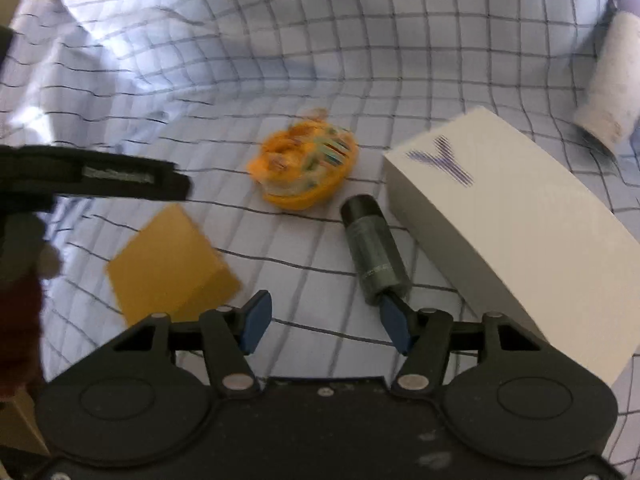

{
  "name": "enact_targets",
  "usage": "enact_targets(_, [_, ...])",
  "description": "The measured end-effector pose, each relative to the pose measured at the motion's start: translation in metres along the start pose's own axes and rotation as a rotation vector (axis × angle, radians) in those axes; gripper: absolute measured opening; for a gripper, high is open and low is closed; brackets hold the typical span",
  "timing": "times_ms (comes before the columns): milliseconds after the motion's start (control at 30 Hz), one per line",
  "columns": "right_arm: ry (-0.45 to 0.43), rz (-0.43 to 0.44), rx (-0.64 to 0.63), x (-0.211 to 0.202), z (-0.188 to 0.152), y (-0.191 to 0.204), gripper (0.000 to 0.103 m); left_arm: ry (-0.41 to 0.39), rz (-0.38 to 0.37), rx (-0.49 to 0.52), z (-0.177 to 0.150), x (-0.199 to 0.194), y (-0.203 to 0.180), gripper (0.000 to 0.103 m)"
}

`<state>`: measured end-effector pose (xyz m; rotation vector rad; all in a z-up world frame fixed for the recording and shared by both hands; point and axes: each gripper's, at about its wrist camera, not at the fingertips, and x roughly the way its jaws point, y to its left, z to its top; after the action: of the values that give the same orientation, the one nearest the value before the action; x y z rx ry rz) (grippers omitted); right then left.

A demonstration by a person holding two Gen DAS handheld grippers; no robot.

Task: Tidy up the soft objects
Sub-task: 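Close the right gripper on the dark green glass bottle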

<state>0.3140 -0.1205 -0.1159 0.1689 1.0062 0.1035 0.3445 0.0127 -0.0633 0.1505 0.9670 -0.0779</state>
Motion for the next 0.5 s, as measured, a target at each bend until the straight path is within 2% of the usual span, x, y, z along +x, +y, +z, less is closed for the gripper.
enact_targets(133, [-0.003, -0.069, 0.005, -0.001, 0.0, -0.004, 0.061, 0.002, -0.006, -0.011, -0.003, -0.001, 0.004, 0.083])
enact_targets(267, [0.009, -0.092, 0.02, 0.004, 0.001, -0.013, 0.061, 0.002, -0.011, -0.013, -0.005, -0.001, 0.005, 0.083])
enact_targets(367, [0.0, -0.1, -0.025, 0.012, 0.003, -0.008, 0.062, 0.006, -0.015, -0.012, -0.007, -0.001, 0.004, 0.083])
enact_targets(400, [0.008, -0.088, -0.048, 0.016, 0.004, -0.004, 0.062, 0.007, -0.016, -0.01, -0.008, -0.001, 0.004, 0.083])
enact_targets(500, [0.003, 0.061, -0.115, 0.016, 0.002, 0.007, 0.057, 0.004, -0.019, -0.007, -0.009, -0.003, 0.003, 0.083])
